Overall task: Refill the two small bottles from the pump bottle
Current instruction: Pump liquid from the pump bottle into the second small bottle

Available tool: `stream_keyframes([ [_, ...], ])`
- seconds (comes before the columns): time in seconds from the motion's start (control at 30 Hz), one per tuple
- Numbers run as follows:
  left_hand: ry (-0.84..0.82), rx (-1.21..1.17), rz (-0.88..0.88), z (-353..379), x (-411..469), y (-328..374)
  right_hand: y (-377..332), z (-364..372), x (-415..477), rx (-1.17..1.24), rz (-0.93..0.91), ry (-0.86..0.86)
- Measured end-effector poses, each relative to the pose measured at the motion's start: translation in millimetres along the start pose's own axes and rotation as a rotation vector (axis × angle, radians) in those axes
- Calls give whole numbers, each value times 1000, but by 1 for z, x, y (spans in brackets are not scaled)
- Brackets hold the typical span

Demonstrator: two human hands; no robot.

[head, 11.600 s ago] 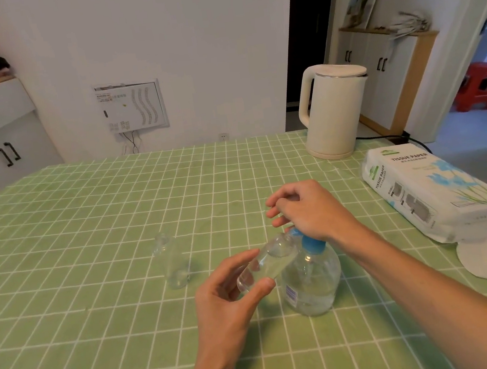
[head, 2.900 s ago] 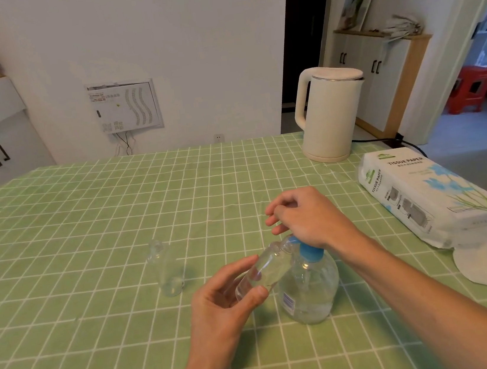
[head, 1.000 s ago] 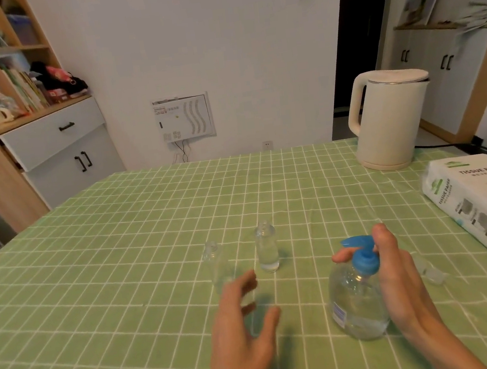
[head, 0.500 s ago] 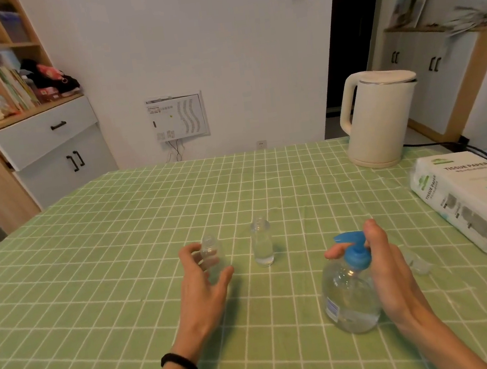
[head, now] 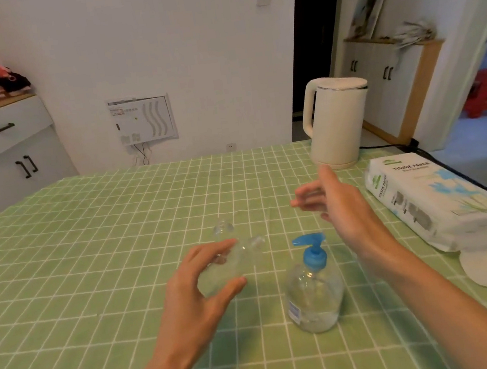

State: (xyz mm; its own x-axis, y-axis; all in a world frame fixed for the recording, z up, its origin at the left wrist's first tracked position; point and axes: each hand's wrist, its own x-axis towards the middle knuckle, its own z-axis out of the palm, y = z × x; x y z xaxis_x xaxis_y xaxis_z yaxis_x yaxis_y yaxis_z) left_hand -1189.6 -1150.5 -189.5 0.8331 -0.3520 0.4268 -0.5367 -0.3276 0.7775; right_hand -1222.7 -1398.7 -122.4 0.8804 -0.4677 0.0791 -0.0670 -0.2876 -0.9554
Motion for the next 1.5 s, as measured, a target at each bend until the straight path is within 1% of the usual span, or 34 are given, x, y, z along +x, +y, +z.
stream_keyframes([
  [0.1,-38,-29,33,10,0,10,-11,11,17,-175,-30,-78],
  [0.2,-43,-45,47,15,-1,12,-11,22,23,-298,-50,-114],
  [0.33,-52,-62,45,18,-2,12,-8,29,21,-412,-89,-121],
  [0.5,-46,-96,48,26,-3,12,-5,30,19,-484,-67,-154],
  [0.73,-34,-199,-8,35,-4,8,-3,33,19,-532,-54,-153],
  [0.97,-50,-211,-56,40,-7,2,-1,37,14,-547,-14,-168],
  [1.13,-28,-236,-60,42,-8,4,-6,34,13,-548,-15,-171],
  [1.3,-23,-256,-49,40,-6,6,-15,33,15,-571,-76,-143],
  [1.5,-22,-265,-38,41,-7,6,-9,33,15,-492,-36,-158],
])
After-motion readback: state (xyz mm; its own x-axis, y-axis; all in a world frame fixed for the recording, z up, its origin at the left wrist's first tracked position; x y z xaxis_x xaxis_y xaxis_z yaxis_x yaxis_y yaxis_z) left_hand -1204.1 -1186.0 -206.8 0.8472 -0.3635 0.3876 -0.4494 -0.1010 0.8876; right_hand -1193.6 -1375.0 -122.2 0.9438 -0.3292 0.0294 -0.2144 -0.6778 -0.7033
